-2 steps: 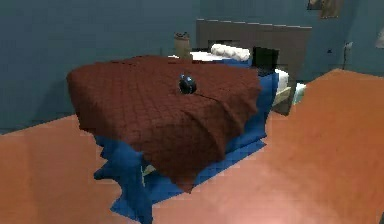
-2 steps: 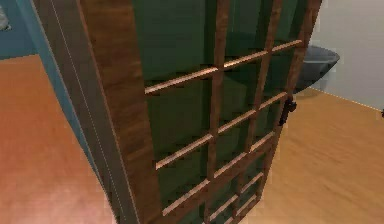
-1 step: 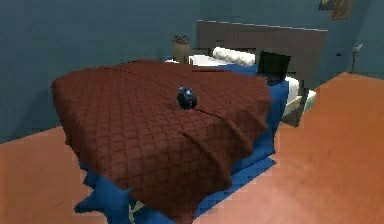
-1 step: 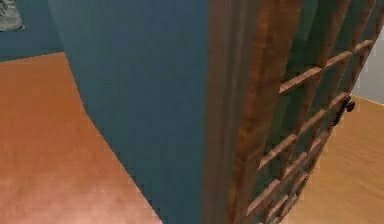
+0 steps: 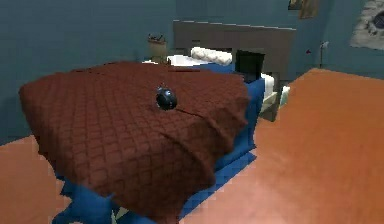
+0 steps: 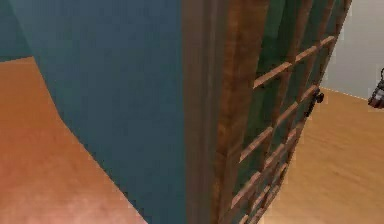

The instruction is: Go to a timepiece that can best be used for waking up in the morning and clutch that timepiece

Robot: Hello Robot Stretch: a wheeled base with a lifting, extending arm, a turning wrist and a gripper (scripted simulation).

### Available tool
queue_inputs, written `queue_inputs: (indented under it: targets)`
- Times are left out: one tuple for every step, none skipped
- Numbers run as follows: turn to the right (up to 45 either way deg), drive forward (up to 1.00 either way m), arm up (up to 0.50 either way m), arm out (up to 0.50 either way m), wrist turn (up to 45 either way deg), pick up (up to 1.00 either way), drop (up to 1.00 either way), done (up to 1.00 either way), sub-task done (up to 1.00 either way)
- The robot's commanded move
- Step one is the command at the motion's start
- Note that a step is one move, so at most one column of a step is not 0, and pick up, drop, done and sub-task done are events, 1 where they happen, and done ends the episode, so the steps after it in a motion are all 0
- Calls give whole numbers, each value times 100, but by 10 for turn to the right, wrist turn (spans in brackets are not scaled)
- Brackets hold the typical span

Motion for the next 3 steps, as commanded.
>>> queue_inputs:
  targets:
    - [0, 45, 0, 0, 0, 0, 0, 0, 0]
    - [-450, 0, 0, 0, 0, 0, 0, 0, 0]
    - [-450, 0, 0, 0, 0, 0, 0, 0, 0]
